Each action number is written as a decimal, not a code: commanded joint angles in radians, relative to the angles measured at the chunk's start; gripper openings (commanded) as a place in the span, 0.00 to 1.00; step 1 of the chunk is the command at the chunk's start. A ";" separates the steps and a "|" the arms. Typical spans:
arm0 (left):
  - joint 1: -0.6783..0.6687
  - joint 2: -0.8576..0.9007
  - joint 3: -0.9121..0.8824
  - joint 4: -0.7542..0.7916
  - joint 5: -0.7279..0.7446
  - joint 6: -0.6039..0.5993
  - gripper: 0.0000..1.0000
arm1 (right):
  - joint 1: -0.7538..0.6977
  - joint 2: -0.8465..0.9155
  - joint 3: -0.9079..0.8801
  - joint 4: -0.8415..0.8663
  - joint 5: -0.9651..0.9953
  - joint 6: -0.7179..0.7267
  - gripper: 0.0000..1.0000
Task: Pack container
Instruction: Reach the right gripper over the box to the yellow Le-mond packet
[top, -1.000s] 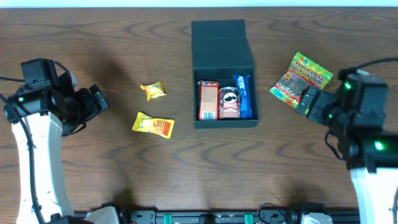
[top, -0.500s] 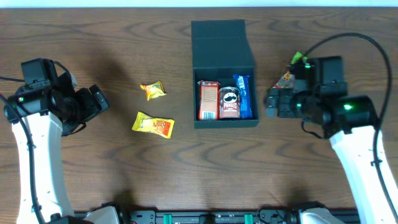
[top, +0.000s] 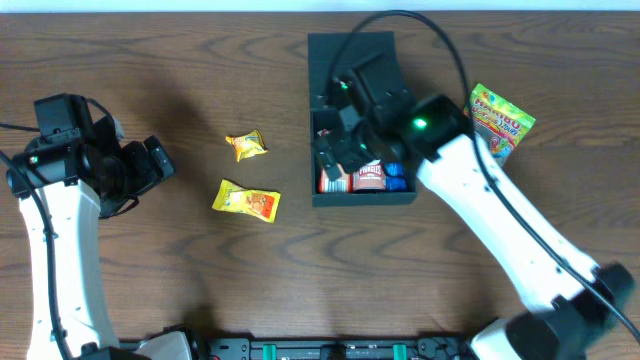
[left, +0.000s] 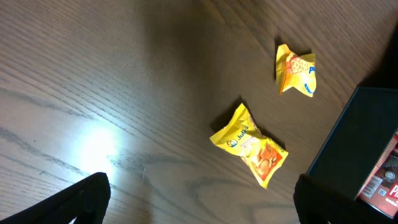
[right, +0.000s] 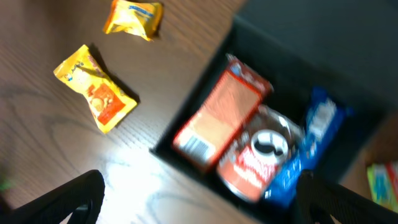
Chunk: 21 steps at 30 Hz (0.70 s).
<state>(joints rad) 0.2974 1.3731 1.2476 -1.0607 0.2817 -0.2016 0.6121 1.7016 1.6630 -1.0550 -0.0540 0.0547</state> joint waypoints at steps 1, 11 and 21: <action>0.005 0.005 -0.005 -0.001 -0.001 0.007 0.95 | 0.029 0.073 0.105 -0.005 -0.021 -0.119 0.99; 0.005 0.005 -0.005 -0.001 0.000 0.007 0.95 | 0.062 0.364 0.367 0.058 -0.100 -0.117 0.99; 0.005 0.005 -0.005 -0.001 0.000 0.007 0.95 | 0.084 0.537 0.401 0.165 -0.166 0.387 0.95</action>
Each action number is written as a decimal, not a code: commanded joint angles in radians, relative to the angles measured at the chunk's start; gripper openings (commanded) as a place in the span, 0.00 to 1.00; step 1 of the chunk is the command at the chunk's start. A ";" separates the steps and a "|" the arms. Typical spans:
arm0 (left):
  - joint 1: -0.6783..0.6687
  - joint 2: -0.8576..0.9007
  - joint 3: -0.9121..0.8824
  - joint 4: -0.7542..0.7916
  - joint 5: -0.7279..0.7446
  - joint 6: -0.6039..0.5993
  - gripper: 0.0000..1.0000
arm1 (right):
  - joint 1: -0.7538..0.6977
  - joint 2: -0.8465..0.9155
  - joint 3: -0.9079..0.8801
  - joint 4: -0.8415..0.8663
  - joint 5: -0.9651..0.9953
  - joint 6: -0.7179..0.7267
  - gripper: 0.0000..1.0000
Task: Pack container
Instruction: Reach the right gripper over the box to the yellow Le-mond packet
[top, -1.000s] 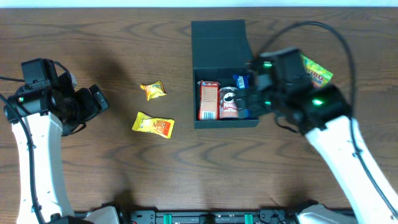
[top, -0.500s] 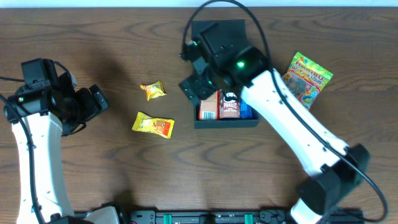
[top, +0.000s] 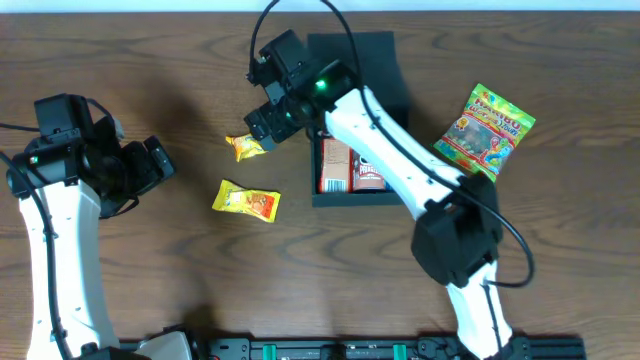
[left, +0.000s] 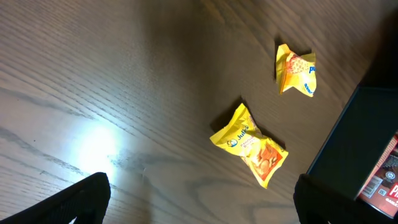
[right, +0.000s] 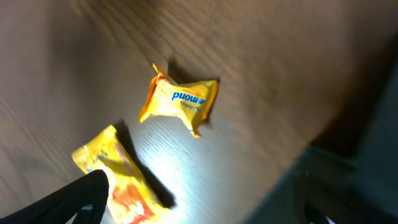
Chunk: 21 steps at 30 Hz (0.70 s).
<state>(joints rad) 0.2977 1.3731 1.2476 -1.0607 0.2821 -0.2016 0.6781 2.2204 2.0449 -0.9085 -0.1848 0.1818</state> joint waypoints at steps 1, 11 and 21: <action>0.005 0.005 -0.005 -0.001 -0.001 0.007 0.95 | 0.023 0.026 0.019 0.036 -0.047 0.305 0.97; 0.005 0.005 -0.005 -0.001 -0.001 0.007 0.95 | 0.074 0.092 0.019 0.062 -0.054 1.059 0.95; 0.005 0.005 -0.005 -0.001 -0.001 0.007 0.95 | 0.090 0.139 0.019 0.128 0.076 1.512 0.94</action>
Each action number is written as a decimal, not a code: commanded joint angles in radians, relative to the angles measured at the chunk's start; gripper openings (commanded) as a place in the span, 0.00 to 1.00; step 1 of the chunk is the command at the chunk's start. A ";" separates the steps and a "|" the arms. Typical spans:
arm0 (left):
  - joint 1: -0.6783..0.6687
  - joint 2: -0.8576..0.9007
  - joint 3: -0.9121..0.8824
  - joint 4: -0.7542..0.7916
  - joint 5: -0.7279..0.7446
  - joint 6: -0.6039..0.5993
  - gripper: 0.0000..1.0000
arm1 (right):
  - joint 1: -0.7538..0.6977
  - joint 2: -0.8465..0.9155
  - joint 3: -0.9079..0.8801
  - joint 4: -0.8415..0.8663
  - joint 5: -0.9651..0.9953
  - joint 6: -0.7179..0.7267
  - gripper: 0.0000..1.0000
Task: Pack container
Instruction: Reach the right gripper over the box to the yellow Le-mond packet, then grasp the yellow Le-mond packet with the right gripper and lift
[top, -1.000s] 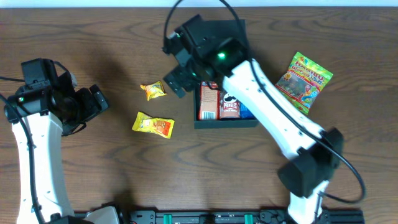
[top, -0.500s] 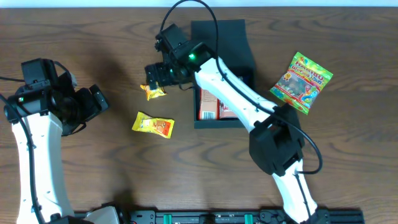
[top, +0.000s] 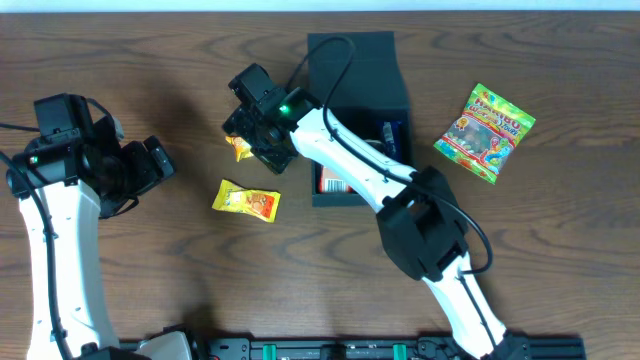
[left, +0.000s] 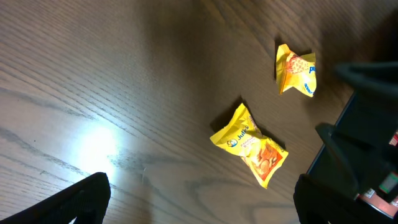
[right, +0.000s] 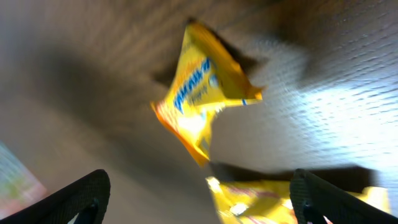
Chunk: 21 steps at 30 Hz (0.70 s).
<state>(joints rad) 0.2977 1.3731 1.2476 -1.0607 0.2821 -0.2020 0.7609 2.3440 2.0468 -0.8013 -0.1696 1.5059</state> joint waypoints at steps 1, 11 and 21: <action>0.005 0.005 -0.005 -0.001 -0.001 0.007 0.95 | 0.008 0.016 0.018 0.043 0.056 0.188 0.94; 0.005 0.005 -0.005 -0.001 -0.001 0.007 0.95 | 0.011 0.046 0.018 0.075 0.040 0.335 0.89; 0.005 0.005 -0.005 -0.001 -0.001 0.007 0.95 | 0.019 0.097 0.018 0.121 0.039 0.349 0.85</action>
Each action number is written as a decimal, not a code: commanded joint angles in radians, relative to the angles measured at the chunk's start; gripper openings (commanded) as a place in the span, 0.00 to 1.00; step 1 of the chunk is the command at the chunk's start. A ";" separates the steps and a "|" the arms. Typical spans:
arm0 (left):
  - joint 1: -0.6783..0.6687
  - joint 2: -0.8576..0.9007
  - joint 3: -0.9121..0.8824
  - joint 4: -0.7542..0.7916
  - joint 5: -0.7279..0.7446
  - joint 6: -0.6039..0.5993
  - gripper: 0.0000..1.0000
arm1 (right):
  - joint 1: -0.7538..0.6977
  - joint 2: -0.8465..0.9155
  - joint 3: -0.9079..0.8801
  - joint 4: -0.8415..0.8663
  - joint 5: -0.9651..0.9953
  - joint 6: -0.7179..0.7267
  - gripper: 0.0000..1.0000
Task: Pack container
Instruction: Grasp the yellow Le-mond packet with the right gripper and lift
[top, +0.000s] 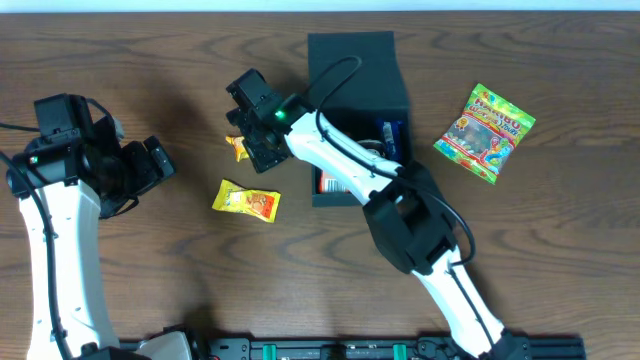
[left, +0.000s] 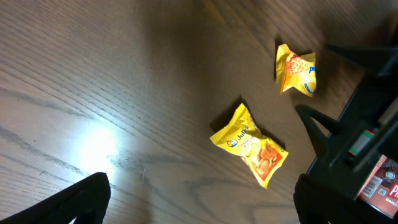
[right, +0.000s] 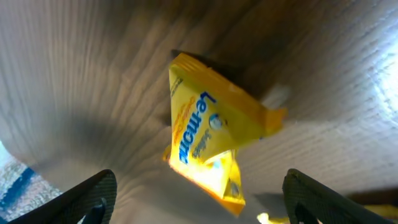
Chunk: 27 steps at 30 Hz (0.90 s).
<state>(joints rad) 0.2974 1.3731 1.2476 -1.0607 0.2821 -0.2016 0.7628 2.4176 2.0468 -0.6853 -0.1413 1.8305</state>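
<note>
A black container (top: 355, 60) at the back centre holds a red carton (top: 335, 182), a snack cup and a blue packet (top: 390, 135). To its left, a small yellow Le-mond packet (right: 211, 146) lies on the table, partly under my right gripper in the overhead view. My right gripper (right: 198, 202) hangs open right over it, one finger on each side, not touching. A second yellow packet (top: 246, 201) lies nearer the front. My left gripper (left: 202, 199) is open at the far left, holding nothing. A colourful gummy bag (top: 485, 118) lies right of the container.
The right arm (top: 340, 160) stretches across the container's left front corner. The left arm (top: 60, 210) runs along the table's left side. Brown wood table (top: 150, 280) all around.
My right gripper has shifted slightly, and the Le-mond packet now sits more centred between its open fingers and looks larger in the wrist view. The left arm and all packets are unmoved.
My right gripper was open over the container's contents. Then it was left of the container, above the two yellow packets. Then it was close over the Le-mond packet, and now it straddles it. The left arm stayed still throughout.
</note>
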 joint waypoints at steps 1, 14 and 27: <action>0.005 0.005 -0.005 -0.001 -0.001 0.007 0.95 | 0.018 0.027 0.018 0.011 0.011 0.024 0.85; 0.005 0.005 -0.005 -0.001 -0.001 0.007 0.95 | 0.019 0.070 0.018 0.062 0.018 0.024 0.68; 0.005 0.005 -0.005 -0.001 -0.001 0.007 0.95 | 0.030 0.070 0.018 0.064 0.031 0.012 0.42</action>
<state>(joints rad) 0.2977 1.3731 1.2476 -1.0607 0.2821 -0.2016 0.7815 2.4641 2.0468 -0.6189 -0.1352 1.8481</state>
